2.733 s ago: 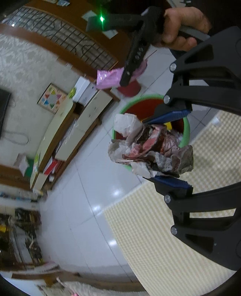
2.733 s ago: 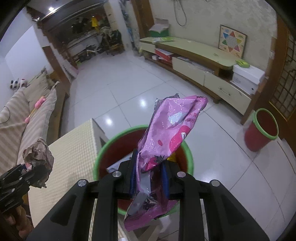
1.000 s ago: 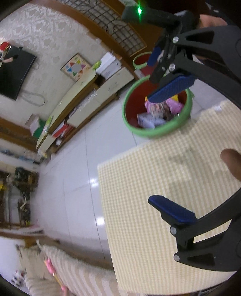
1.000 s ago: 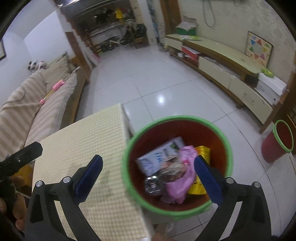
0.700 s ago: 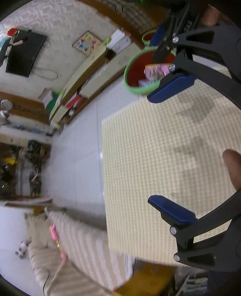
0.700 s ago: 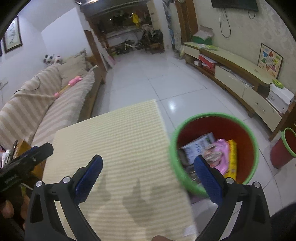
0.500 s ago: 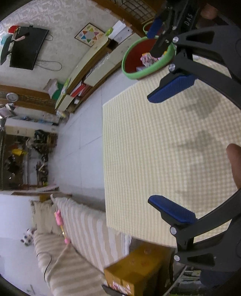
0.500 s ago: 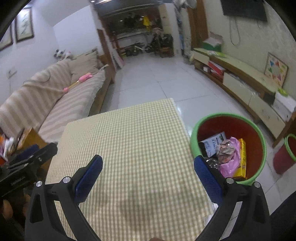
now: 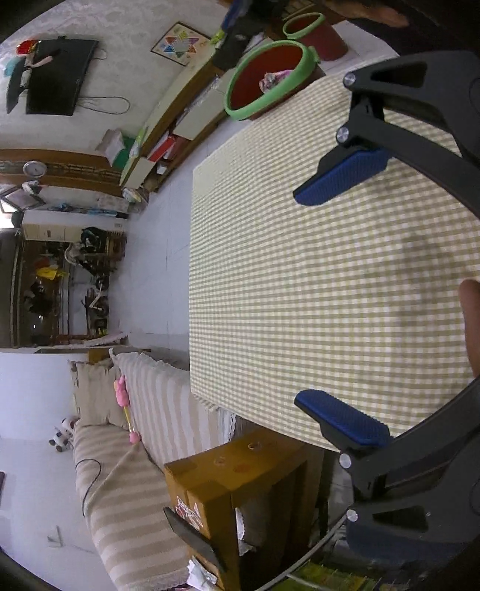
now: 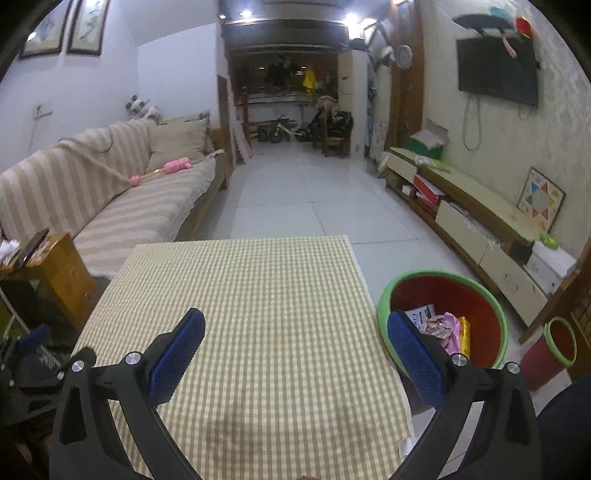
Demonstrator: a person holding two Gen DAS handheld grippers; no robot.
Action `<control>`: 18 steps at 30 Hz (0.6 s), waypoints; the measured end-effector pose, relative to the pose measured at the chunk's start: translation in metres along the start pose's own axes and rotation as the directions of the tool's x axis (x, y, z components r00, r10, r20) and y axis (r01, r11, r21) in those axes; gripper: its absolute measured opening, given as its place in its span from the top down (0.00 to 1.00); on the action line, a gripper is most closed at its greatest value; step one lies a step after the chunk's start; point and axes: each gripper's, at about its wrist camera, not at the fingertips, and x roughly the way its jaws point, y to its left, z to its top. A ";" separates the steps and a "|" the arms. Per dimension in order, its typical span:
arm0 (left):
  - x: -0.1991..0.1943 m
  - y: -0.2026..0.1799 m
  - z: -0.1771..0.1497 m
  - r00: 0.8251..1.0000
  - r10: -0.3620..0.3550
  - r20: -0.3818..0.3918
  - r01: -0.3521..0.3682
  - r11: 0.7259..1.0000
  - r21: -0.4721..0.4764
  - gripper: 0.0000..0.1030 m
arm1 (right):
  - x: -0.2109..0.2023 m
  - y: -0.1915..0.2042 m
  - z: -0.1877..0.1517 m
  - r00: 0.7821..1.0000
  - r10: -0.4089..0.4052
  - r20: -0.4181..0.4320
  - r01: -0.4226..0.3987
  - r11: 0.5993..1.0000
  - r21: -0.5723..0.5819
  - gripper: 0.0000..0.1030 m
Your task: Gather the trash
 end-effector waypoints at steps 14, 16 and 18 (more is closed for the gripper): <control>-0.007 0.016 -0.006 0.998 0.022 0.061 -0.020 0.999 -0.026 0.05 | -0.006 0.025 -0.012 0.998 0.062 0.026 -0.061 0.997 -0.050 0.07; -0.007 0.017 -0.006 0.998 0.017 0.058 -0.015 1.000 -0.026 0.05 | -0.004 0.026 -0.014 0.998 0.056 0.020 -0.055 0.997 -0.049 0.07; -0.006 0.016 -0.007 0.999 0.008 0.051 -0.007 1.000 -0.023 0.05 | -0.004 0.028 -0.015 0.998 0.057 0.019 -0.056 0.997 -0.048 0.07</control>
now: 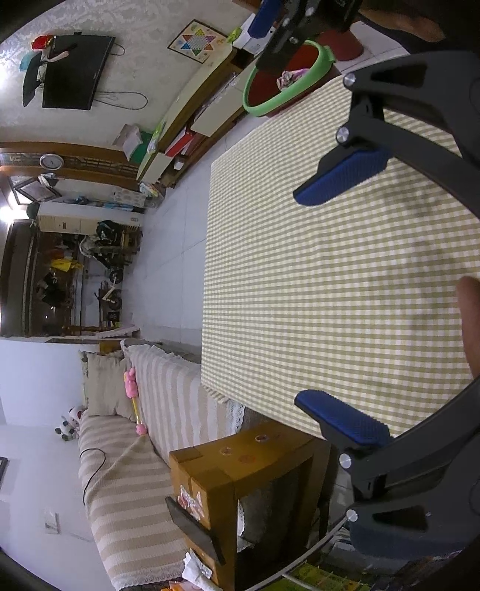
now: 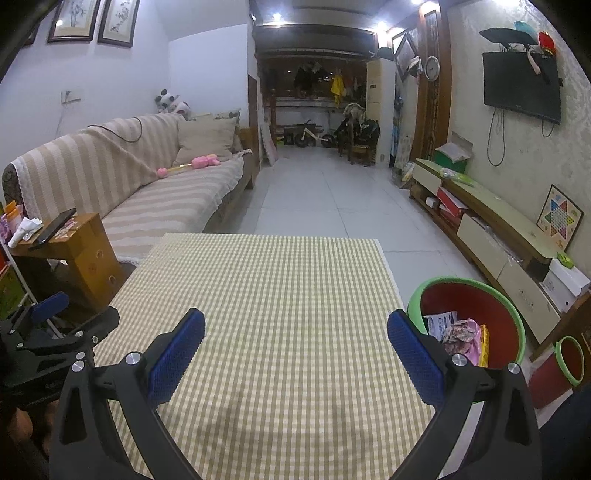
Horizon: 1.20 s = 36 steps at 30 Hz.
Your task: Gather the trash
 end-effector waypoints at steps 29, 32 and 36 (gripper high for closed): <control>0.003 0.001 0.000 1.000 -0.014 -0.010 0.014 1.000 0.004 0.05 | 0.002 -0.007 -0.002 1.000 -0.020 -0.010 0.020 1.000 -0.005 0.07; 0.003 0.001 0.000 1.000 -0.013 -0.010 0.013 1.000 0.002 0.05 | 0.003 -0.007 0.000 1.000 -0.020 -0.013 0.019 1.000 -0.006 0.07; 0.000 0.003 -0.002 1.000 -0.028 0.009 0.028 1.000 -0.005 0.05 | 0.005 -0.007 0.000 1.000 -0.021 -0.017 0.021 1.000 -0.009 0.07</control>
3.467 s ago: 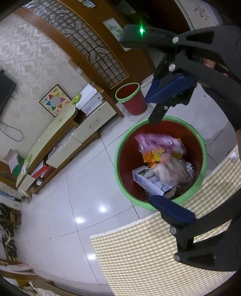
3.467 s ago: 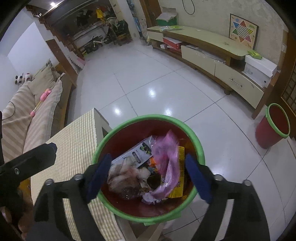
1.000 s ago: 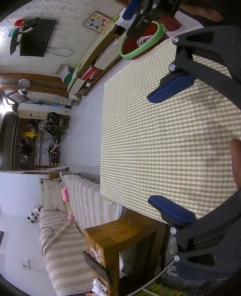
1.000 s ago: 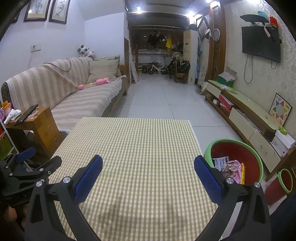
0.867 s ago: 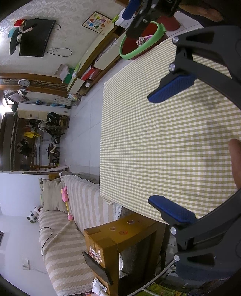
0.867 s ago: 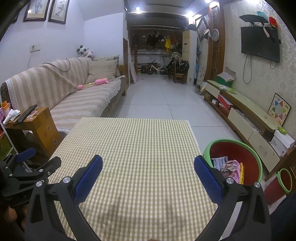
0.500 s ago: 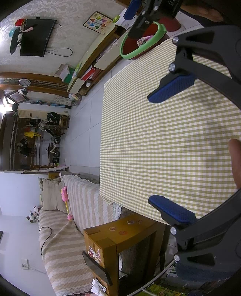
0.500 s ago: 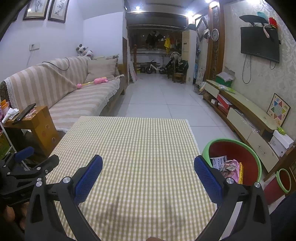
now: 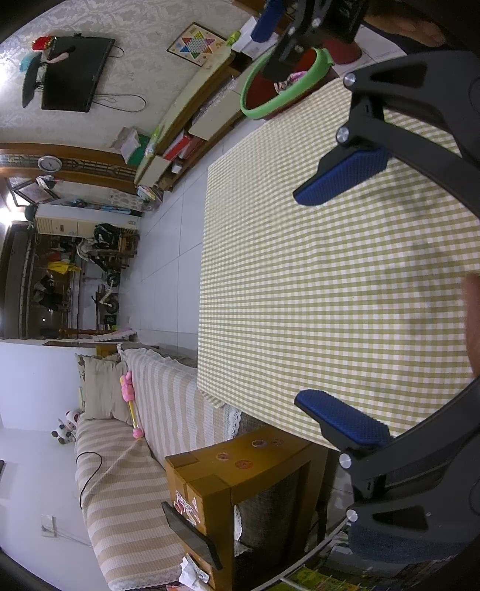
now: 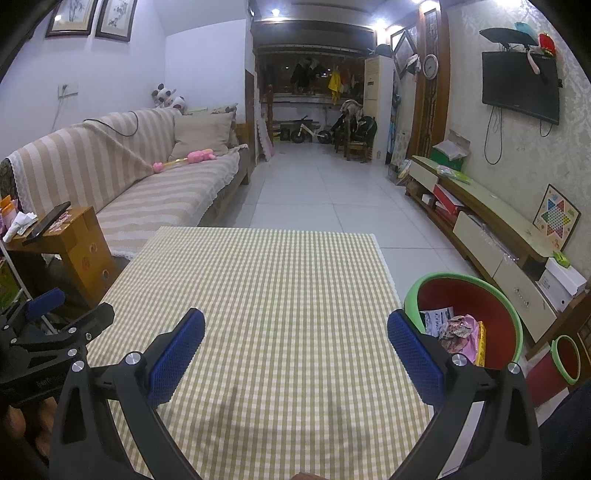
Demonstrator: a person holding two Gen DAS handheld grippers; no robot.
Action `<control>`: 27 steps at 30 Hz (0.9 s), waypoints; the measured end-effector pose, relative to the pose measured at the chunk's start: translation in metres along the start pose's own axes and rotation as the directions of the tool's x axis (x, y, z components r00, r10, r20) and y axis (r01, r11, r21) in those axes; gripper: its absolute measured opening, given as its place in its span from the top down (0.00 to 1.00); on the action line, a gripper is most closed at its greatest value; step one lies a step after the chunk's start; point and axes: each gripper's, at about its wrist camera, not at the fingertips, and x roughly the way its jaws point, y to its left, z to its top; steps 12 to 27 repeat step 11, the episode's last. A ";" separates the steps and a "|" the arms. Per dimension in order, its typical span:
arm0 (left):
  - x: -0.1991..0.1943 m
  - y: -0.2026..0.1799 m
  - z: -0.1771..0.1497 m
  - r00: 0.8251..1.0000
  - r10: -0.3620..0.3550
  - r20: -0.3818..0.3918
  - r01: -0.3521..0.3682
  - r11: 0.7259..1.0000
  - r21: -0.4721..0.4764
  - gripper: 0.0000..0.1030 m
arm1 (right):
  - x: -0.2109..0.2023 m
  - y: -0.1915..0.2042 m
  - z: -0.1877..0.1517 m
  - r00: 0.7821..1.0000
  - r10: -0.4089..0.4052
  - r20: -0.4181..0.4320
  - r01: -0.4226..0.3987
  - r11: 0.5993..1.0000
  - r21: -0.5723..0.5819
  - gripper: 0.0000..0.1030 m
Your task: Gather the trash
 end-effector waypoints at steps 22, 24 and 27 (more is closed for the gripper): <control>-0.001 -0.003 -0.003 0.999 0.037 -0.006 -0.037 0.999 0.011 0.05 | 0.002 -0.001 -0.002 1.000 0.000 -0.003 0.000 1.000 0.004 0.07; -0.001 -0.003 -0.003 0.999 0.037 -0.006 -0.037 0.999 0.011 0.05 | 0.002 -0.001 -0.002 1.000 0.000 -0.003 0.000 1.000 0.004 0.07; -0.001 -0.003 -0.003 0.999 0.037 -0.006 -0.037 0.999 0.011 0.05 | 0.002 -0.001 -0.002 1.000 0.000 -0.003 0.000 1.000 0.004 0.07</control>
